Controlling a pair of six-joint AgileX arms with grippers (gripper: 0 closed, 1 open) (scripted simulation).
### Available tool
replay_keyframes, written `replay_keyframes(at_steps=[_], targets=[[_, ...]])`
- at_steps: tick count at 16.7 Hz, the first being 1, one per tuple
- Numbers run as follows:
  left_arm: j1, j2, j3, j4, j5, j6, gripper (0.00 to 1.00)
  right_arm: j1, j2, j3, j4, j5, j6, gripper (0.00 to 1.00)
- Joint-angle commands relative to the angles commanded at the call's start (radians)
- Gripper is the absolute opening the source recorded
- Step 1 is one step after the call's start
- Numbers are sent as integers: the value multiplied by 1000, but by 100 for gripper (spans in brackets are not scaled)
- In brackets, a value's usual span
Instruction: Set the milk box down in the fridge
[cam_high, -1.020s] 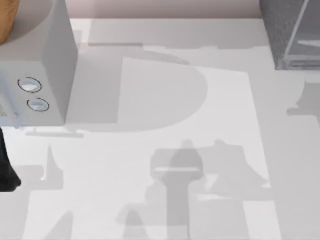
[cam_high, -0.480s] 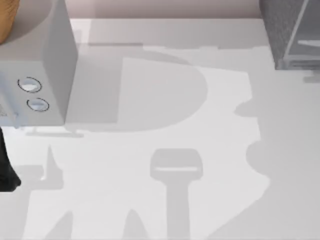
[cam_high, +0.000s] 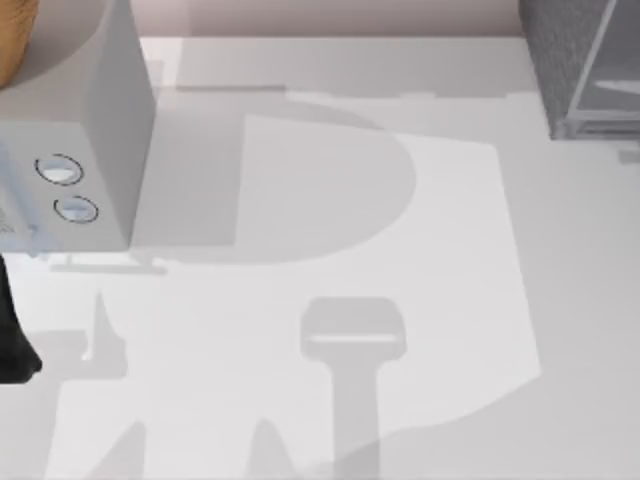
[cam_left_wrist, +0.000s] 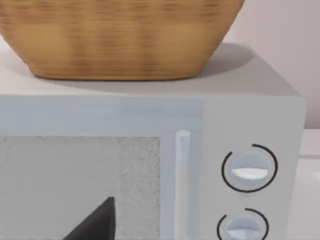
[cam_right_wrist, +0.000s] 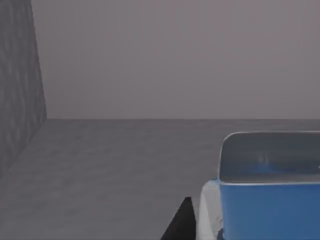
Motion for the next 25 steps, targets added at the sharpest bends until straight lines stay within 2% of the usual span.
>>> replay_keyframes(at_steps=[6, 15, 21, 25], targets=[[0, 0, 0, 0, 0, 0, 100, 15, 43, 67, -47, 4, -1, 0], [0, 0, 0, 0, 0, 0, 100, 56, 243, 577, -333, 53, -1, 0], [0, 0, 0, 0, 0, 0, 100, 62, 262, 630, -375, 61, -1, 0], [0, 0, 0, 0, 0, 0, 100, 62, 262, 630, -375, 61, -1, 30]])
